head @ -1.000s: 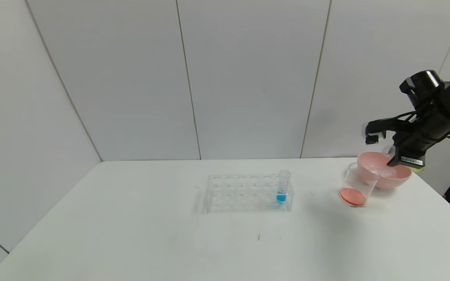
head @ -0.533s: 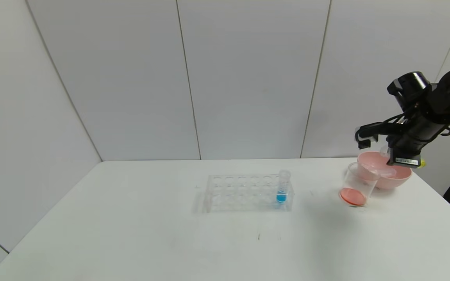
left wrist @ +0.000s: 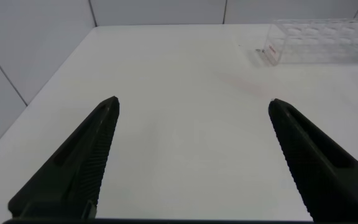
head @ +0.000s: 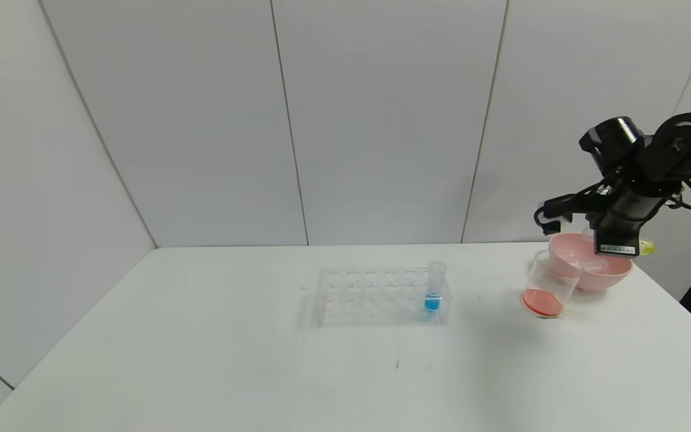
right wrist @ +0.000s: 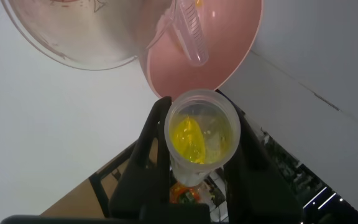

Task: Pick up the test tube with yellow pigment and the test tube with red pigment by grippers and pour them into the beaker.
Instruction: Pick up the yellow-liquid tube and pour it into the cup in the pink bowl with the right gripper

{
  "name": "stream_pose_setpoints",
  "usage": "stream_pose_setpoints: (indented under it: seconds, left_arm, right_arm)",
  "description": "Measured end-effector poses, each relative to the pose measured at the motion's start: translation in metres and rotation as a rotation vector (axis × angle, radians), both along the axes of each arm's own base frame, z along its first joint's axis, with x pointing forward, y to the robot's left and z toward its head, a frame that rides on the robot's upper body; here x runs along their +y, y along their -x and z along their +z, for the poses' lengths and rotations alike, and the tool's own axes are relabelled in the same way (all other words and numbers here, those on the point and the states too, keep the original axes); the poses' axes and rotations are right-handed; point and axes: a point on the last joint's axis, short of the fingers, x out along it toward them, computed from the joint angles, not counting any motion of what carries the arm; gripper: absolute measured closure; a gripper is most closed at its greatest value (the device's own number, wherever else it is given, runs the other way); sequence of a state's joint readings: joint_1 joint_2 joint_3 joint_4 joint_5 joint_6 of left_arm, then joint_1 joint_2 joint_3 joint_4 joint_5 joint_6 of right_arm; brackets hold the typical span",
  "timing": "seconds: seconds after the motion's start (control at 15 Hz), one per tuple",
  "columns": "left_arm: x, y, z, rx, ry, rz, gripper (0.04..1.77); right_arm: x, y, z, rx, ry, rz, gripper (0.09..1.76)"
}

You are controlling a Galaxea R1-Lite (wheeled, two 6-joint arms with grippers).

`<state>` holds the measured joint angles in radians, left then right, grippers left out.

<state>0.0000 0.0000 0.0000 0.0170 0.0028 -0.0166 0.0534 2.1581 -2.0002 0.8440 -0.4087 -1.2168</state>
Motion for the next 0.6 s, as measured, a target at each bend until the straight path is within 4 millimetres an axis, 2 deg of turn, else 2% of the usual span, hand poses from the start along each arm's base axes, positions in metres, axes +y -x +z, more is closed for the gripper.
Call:
stream_pose_setpoints:
  seconds: [0.6]
  left_arm:
    - [0.0000,0.0000,0.0000,0.000,0.000,0.000,0.09]
  right_arm:
    - [0.0093,-0.0035,-0.0033,0.009,0.181,-0.024,1.30]
